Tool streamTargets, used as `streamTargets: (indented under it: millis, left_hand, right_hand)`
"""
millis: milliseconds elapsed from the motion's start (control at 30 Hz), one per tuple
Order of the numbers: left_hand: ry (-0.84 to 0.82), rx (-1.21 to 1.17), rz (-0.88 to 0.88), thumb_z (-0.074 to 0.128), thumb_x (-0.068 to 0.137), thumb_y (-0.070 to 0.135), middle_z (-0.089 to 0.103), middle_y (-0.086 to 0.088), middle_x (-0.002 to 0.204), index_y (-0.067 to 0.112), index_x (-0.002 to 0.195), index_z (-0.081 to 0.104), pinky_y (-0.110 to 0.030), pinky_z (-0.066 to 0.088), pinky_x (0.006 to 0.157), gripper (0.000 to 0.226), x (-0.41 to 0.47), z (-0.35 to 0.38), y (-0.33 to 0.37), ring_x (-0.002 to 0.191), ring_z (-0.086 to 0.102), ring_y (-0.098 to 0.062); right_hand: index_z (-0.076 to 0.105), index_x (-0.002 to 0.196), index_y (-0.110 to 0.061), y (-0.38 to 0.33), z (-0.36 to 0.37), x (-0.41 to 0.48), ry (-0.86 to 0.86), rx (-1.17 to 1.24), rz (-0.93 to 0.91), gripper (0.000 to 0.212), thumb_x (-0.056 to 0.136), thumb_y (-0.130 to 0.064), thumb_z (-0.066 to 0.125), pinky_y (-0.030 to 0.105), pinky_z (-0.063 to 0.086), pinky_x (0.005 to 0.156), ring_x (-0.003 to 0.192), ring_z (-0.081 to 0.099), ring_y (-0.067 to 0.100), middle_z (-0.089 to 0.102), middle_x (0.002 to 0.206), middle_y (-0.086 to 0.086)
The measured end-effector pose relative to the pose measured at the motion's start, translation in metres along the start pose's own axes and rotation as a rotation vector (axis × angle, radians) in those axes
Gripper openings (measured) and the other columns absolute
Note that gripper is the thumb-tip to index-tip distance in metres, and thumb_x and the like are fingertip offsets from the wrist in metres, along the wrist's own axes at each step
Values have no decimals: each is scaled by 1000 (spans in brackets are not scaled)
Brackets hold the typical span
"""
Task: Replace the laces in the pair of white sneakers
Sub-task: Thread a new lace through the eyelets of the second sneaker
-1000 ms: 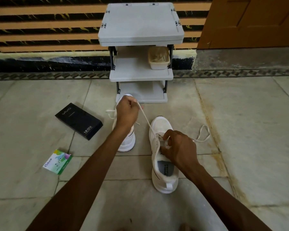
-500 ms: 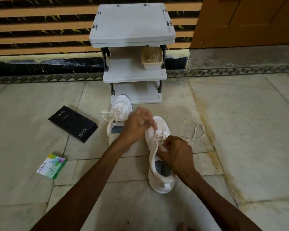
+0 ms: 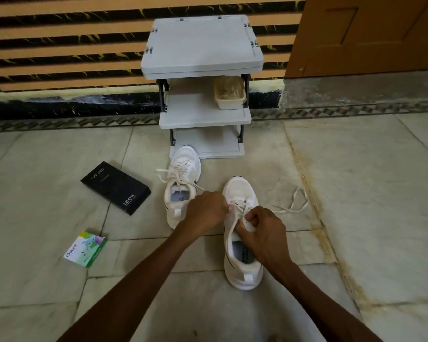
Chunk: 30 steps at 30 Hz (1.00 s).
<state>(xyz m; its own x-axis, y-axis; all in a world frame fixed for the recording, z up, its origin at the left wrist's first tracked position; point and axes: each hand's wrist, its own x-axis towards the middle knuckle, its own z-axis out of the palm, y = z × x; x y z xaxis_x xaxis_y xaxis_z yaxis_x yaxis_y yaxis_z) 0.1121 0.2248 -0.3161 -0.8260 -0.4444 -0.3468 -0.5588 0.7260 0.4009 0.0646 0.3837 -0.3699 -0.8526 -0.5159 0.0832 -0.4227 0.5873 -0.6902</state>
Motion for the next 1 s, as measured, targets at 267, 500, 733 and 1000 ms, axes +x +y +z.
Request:
streamTargets:
  millis: [267,500,733,1000]
  left_hand:
    - [22,-1371,255,43,96,0,61,11,75,23,65,59,-13,26,47,41,-4,-62,9,48,34,-1]
    - [-32,-1677,293,43,100,12,53,7,69,22,71,63,-18,23,49,36,-12,-62,5,50,34,-3]
    - [26,-869,42,51,100,19,62,9,62,19,85,74,-14,38,51,27,-13,-53,-4,53,51,-3]
    - [-32,-1240,-78,56,95,1,75,-9,81,6,88,70,-22,57,62,17,-17,-25,-2,72,72,-15]
  right_hand:
    - [57,82,-25,2,-6,1,-48,16,9,26,73,-41,76,18,40,61,69,57,8,60,78,-7]
    - [62,80,-23,0,-5,5,-64,0,26,27,71,-43,77,21,47,61,66,56,4,61,74,-9]
    - [65,81,-19,-7,-13,7,-95,-226,-37,29,84,-47,65,28,51,62,65,59,11,64,74,-4]
    - [70,91,-25,-24,-39,17,-119,19,-15,7,89,-31,67,17,46,60,68,63,1,70,83,-12]
